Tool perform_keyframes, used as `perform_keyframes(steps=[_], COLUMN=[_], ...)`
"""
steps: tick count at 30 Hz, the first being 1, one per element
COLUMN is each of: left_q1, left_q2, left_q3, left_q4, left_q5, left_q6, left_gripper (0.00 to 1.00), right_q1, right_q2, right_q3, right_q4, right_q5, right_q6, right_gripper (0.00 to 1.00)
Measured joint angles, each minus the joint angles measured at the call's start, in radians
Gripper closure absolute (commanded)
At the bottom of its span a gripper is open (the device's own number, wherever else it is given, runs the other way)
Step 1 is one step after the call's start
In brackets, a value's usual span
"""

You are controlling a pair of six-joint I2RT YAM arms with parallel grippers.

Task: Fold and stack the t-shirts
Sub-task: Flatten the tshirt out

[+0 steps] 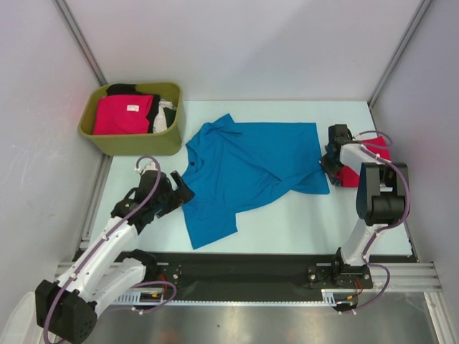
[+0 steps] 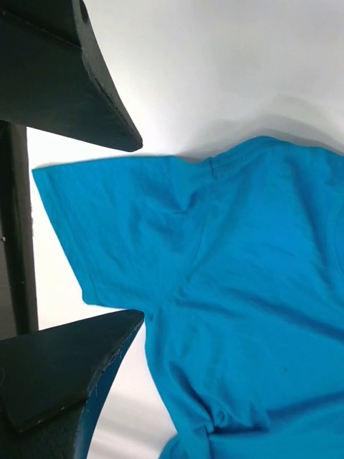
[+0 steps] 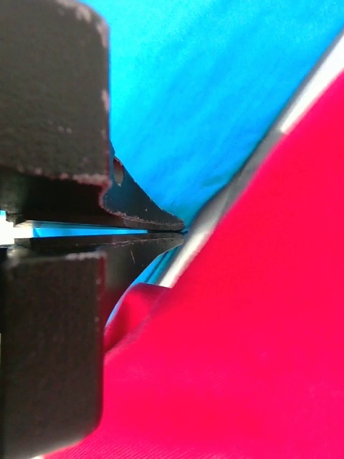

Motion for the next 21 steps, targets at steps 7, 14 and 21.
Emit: perform_keyframes(steps=[7, 14, 21], left_q1=[-0.008, -0.087, -0.212], left_q2=[0.054, 0.109, 0.118], left_q3=[0.000, -0.016, -0.039], left_q4=[-0.037, -0.055, -0.069], left_q5=[0.003, 0.012, 0.019], left_q6=[0.001, 0.000, -0.020], left_gripper=[0.00, 0.05, 0.19], right_q1=[0.055, 0.054, 0.042], right_q2=[-0.098, -0.189, -0.264], right_q3=[0.000, -0.071, -0.184], right_q4=[-0.040, -0.035, -0.009], right_q5=[0.053, 0.055, 0.039], right_q6=[-0.034, -0.051, -0.064], right_gripper=[0.94, 0.95, 0.97])
